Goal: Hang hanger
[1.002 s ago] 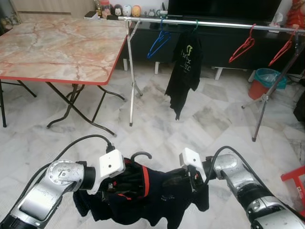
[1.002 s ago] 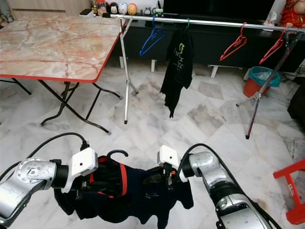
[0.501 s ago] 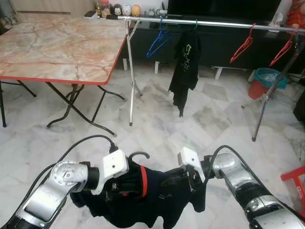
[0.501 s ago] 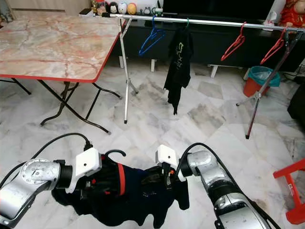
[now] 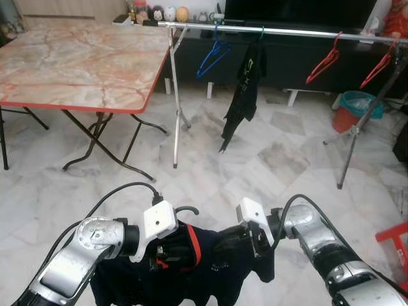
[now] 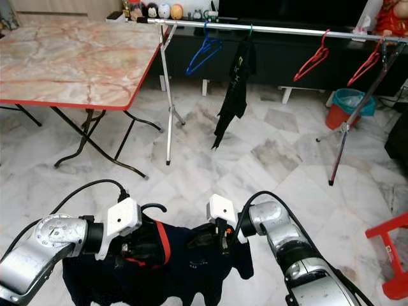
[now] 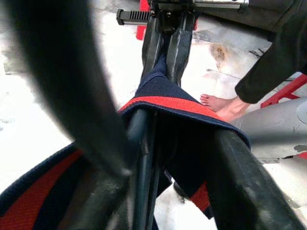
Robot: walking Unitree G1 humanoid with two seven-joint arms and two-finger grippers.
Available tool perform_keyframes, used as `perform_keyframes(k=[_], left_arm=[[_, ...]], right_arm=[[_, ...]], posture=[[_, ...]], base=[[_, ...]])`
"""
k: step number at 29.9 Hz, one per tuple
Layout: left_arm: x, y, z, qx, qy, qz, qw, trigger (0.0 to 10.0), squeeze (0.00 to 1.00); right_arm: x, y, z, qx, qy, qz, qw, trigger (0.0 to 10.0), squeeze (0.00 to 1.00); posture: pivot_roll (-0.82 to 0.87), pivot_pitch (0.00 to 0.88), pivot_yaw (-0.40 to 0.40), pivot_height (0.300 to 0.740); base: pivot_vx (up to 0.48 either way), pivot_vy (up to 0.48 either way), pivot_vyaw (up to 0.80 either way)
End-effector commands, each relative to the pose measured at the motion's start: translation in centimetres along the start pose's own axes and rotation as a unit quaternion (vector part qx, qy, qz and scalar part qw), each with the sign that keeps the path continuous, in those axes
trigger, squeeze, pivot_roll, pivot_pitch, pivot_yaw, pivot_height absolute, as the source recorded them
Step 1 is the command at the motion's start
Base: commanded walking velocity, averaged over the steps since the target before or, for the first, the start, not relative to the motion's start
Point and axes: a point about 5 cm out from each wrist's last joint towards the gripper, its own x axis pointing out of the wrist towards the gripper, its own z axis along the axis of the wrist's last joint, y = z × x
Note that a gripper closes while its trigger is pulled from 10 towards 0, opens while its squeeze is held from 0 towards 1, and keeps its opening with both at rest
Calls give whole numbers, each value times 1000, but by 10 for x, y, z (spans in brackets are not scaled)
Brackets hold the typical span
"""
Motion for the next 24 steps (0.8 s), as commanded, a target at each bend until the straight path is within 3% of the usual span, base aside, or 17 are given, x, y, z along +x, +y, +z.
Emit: perform_keyframes(k=[1,2,24], left_arm=[[6,-6,1,9,4,-21,1000,3294,0],[7,-6,1,8,4,-21,1000,0,0],[7,-8,-2,7,17,-35,999,0,0]], right_arm=[[-2,-8,19,-28,-30,-14,999,0,0],[-2,-9,19,-28,-31,-15,999,0,0],[-2,-13,27,-36,-42,-28,998,0,0]], posture=[[91,37,-61,740],[91,37,-61,740],[88,35,-57,740]], base=[[0,0,0],[0,0,0],[0,0,0]])
